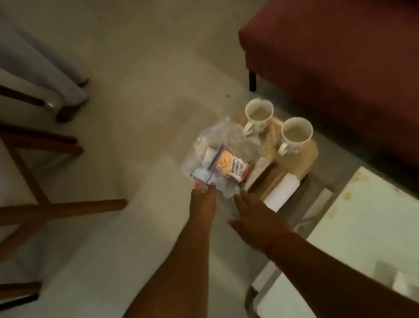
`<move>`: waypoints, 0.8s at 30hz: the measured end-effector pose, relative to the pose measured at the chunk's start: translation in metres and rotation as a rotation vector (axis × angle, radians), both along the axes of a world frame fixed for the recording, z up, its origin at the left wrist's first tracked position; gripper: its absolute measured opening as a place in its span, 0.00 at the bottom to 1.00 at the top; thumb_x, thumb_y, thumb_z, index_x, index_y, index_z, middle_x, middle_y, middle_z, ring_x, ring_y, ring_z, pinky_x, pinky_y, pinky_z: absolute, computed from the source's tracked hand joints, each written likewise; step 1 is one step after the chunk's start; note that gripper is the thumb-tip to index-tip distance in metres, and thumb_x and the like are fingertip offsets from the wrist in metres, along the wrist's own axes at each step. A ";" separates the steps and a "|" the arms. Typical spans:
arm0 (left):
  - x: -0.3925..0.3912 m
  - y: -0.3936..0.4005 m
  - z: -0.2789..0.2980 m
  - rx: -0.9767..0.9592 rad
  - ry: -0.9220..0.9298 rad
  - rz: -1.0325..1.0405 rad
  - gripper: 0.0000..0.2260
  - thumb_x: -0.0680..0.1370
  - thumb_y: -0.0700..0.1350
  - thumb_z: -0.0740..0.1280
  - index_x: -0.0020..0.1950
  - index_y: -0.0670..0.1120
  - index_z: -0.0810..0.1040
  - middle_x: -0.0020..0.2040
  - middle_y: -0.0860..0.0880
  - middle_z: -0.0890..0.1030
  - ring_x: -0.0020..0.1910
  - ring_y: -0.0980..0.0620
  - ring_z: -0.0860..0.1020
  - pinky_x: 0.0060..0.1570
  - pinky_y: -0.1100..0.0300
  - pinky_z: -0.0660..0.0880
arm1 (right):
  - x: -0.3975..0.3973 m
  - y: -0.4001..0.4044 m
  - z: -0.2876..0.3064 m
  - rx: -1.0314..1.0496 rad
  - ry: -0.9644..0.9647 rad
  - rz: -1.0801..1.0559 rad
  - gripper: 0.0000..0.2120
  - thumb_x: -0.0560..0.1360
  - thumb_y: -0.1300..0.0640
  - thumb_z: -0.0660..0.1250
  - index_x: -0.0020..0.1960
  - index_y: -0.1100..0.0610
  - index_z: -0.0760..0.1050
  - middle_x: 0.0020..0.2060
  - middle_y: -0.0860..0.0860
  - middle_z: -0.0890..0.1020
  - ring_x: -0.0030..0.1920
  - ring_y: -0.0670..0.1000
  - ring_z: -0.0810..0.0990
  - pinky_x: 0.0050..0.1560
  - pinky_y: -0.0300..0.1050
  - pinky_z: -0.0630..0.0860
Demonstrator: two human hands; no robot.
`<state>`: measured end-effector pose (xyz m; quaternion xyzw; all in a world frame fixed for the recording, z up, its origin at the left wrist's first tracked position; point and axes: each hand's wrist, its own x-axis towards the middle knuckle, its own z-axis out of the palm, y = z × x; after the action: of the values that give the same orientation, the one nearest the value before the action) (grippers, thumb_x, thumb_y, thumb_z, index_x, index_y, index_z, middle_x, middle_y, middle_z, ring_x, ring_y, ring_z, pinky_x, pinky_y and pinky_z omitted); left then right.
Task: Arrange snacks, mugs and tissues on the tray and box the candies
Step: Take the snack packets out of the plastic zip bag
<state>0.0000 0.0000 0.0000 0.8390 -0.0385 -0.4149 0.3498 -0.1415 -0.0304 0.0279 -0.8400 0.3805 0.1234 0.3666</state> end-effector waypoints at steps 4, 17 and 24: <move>0.024 -0.024 -0.042 -0.093 0.131 0.218 0.19 0.79 0.52 0.67 0.63 0.41 0.77 0.57 0.39 0.81 0.50 0.45 0.77 0.55 0.52 0.76 | 0.058 -0.033 -0.046 -0.050 -0.012 0.011 0.34 0.79 0.58 0.62 0.80 0.58 0.49 0.79 0.62 0.50 0.78 0.62 0.50 0.77 0.57 0.56; 0.057 -0.028 -0.060 -0.282 0.079 0.342 0.09 0.81 0.49 0.63 0.58 0.47 0.77 0.56 0.44 0.82 0.54 0.44 0.81 0.51 0.46 0.81 | 0.076 -0.041 -0.069 -0.004 -0.015 0.023 0.43 0.76 0.65 0.63 0.80 0.55 0.38 0.79 0.60 0.40 0.79 0.61 0.42 0.77 0.55 0.54; 0.019 0.018 0.028 -0.235 -0.482 -0.033 0.09 0.82 0.46 0.61 0.56 0.43 0.77 0.51 0.49 0.81 0.51 0.50 0.80 0.52 0.56 0.77 | 0.030 -0.010 -0.008 0.028 -0.077 0.142 0.43 0.77 0.60 0.64 0.80 0.55 0.38 0.80 0.55 0.43 0.80 0.56 0.47 0.78 0.52 0.54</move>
<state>0.0194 0.0180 0.0282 0.8665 -0.1821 -0.2015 0.4188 -0.1115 -0.0399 0.0195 -0.8638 0.3038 0.1219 0.3829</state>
